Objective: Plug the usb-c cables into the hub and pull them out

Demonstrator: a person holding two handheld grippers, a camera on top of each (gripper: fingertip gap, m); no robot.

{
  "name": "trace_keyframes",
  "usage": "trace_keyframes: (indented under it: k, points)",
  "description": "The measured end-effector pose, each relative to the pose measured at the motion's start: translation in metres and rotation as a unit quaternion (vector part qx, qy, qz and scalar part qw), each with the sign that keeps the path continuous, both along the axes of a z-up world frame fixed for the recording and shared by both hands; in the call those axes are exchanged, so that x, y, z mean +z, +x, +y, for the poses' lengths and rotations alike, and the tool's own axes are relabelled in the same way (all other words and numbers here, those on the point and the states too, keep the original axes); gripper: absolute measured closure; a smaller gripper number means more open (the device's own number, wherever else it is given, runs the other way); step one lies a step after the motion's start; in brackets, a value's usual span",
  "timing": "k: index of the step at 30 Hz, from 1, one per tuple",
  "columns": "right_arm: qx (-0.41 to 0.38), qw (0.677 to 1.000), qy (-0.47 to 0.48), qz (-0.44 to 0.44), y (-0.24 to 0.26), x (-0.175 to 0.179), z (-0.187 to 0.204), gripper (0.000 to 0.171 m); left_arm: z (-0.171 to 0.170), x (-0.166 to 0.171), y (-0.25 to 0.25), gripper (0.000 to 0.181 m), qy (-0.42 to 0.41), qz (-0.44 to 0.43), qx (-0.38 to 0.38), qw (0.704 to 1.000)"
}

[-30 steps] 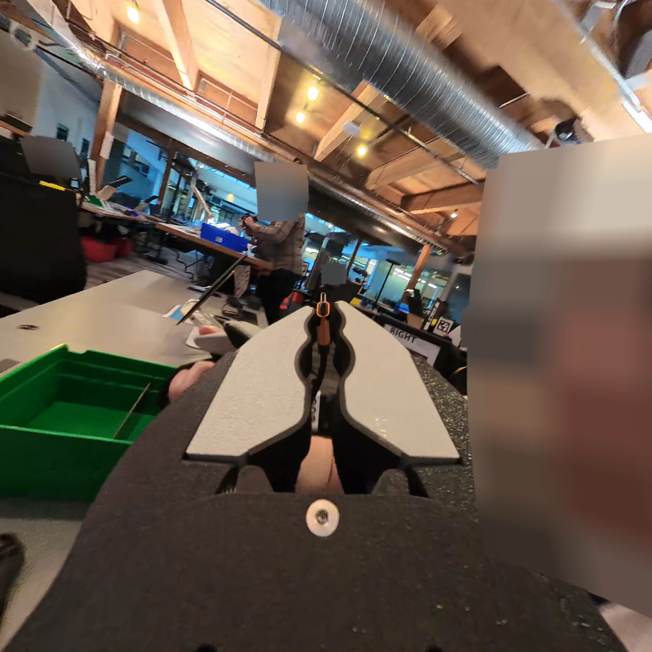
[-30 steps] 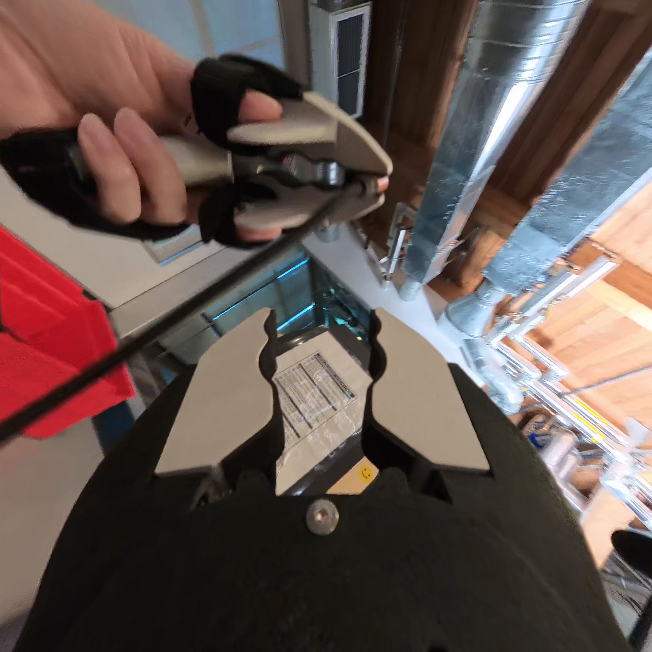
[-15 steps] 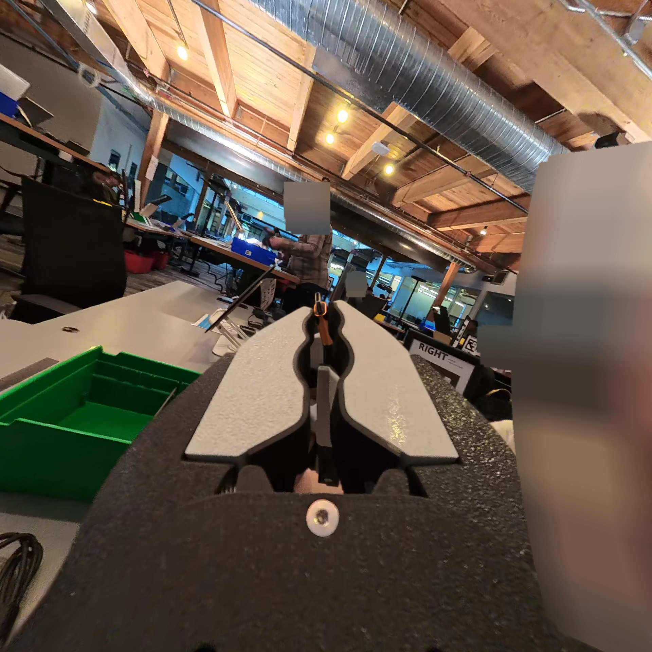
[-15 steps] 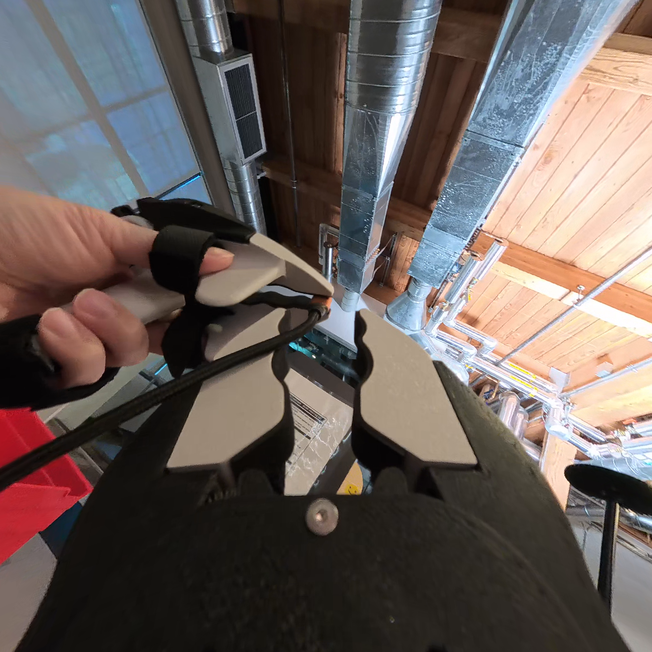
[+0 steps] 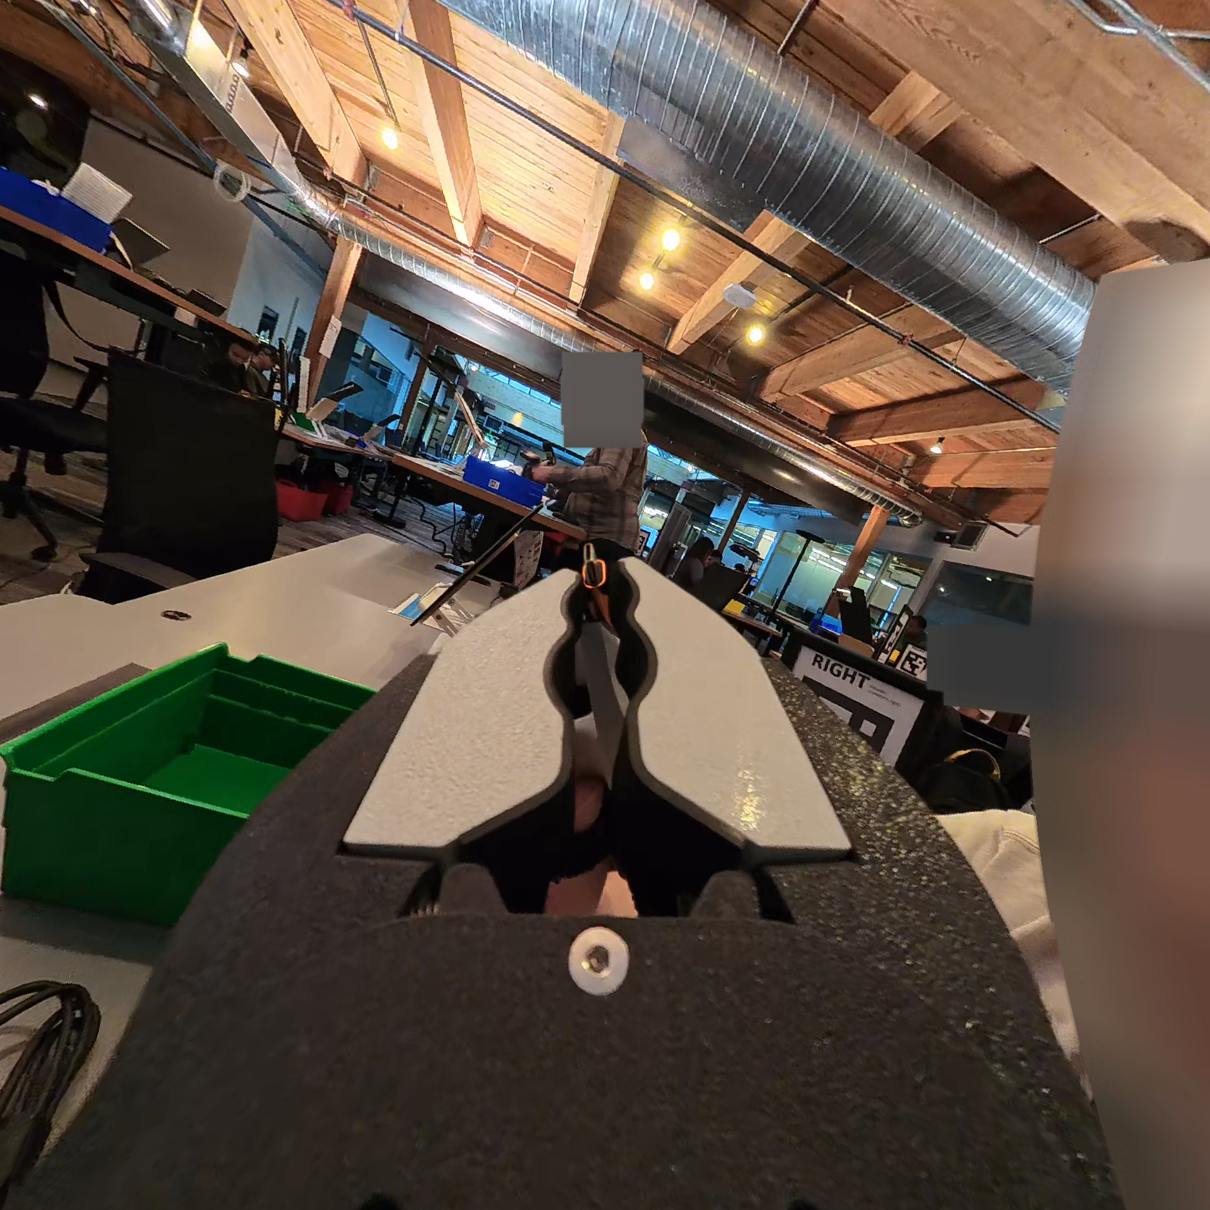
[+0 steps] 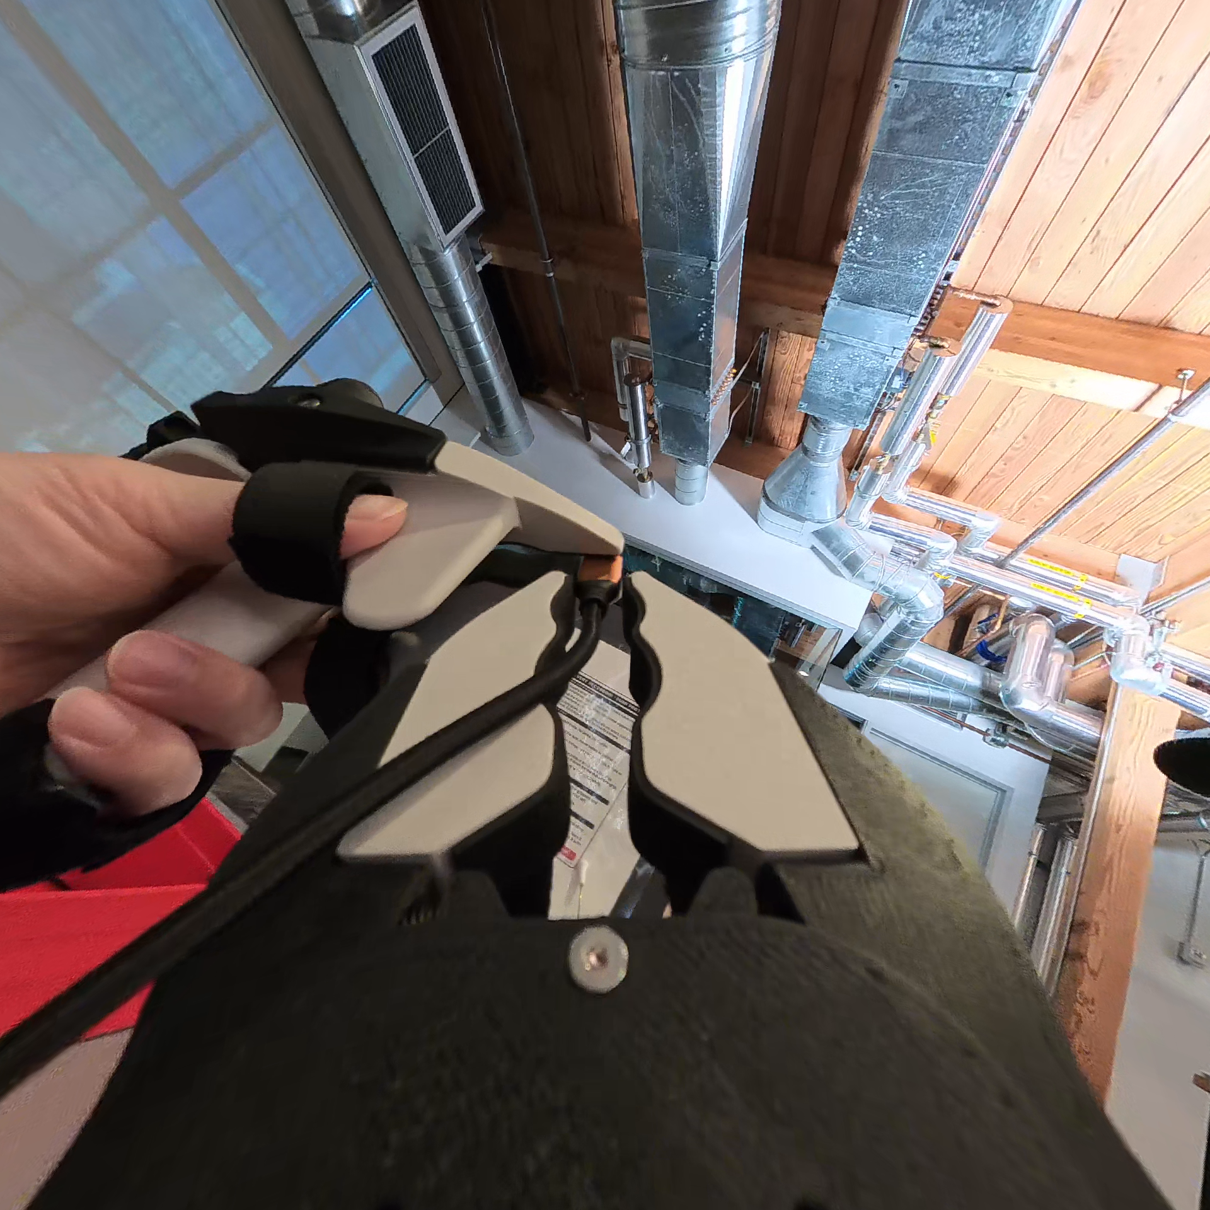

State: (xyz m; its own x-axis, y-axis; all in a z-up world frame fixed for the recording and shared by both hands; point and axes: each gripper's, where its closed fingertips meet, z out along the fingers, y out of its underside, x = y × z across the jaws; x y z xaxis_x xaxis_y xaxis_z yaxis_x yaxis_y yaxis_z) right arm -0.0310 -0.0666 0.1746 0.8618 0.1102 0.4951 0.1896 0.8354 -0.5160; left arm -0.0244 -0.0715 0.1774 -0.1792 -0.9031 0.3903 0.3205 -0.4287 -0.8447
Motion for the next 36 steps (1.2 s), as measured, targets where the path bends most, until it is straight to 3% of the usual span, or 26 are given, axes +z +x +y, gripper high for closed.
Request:
trace_keyframes:
  k: [21,25,28,31,33,36]
  points:
    - [0.007,0.998,-0.054,-0.038,-0.001,-0.004,0.011,0.158,0.012,-0.005,0.0,0.174,-0.019,0.0,0.019,1.0]
    - [-0.032,0.998,-0.035,-0.037,0.027,0.017,0.01,0.159,0.037,-0.006,-0.017,0.138,0.005,0.037,0.085,0.996]
    - [-0.053,0.998,-0.037,-0.011,0.063,0.04,0.006,0.159,0.076,-0.032,-0.036,0.131,0.052,0.158,0.212,0.963]
    - [-0.073,0.997,-0.036,0.002,0.089,0.054,0.0,0.159,0.115,-0.079,-0.052,0.122,0.072,0.326,0.322,0.886]
    - [-0.079,0.996,-0.035,0.008,0.097,0.059,-0.003,0.159,0.123,-0.116,-0.046,0.124,0.05,0.408,0.309,0.858]
    - [-0.085,0.996,-0.037,0.003,0.1,0.061,-0.003,0.16,0.128,-0.17,-0.019,0.124,-0.03,0.452,0.239,0.859]
